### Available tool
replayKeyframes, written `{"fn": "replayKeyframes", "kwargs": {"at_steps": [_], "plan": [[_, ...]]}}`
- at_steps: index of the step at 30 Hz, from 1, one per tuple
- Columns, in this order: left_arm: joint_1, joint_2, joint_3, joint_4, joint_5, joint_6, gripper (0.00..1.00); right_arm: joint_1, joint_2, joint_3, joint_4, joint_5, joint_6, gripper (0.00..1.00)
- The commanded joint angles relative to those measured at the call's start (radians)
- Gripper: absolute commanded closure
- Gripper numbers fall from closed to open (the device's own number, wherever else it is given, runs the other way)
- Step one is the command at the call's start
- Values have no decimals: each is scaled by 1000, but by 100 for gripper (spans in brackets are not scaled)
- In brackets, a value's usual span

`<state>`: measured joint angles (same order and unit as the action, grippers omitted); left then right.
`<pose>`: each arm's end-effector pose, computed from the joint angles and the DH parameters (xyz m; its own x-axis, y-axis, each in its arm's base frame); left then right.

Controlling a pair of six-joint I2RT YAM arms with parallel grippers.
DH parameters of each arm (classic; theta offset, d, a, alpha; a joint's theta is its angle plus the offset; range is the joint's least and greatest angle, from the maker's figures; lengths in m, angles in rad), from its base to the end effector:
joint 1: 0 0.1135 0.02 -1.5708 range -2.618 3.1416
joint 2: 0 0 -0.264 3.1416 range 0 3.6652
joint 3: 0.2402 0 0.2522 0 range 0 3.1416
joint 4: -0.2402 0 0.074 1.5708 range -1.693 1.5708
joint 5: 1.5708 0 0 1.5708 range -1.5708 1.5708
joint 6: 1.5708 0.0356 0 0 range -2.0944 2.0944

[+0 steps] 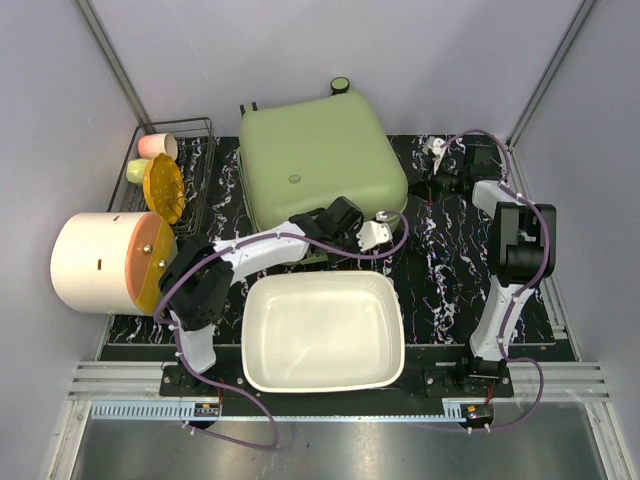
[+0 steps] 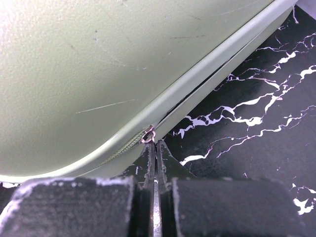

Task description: Open, take out, and arrange the luggage

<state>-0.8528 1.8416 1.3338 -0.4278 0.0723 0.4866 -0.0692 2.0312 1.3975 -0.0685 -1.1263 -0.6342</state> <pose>0.2604 -0.3021 0.2130 -0.1036 0.8276 -0.5517 0.9365 0.2680 0.2261 0.4396 0.0017 0.1956 -0.1293 -0.2464 -0.9605 -0.9117 0.4104 0.0174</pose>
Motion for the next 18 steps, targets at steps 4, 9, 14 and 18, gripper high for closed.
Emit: {"fn": "replayKeyframes", "kwargs": {"at_steps": [4, 9, 14, 18], "plan": [[37, -74, 59, -246, 0, 58, 37, 0, -63, 49, 75, 158, 4, 74], [37, -107, 276, -322, -8, 73, 14, -64, -114, 72, -23, 255, 14, 47], [60, -102, 470, -374, -37, 92, 1, -87, -146, 124, -122, 353, 66, 28], [199, -127, 573, -379, 101, -73, 1, -89, -181, 178, -183, 376, 174, 21]]}}
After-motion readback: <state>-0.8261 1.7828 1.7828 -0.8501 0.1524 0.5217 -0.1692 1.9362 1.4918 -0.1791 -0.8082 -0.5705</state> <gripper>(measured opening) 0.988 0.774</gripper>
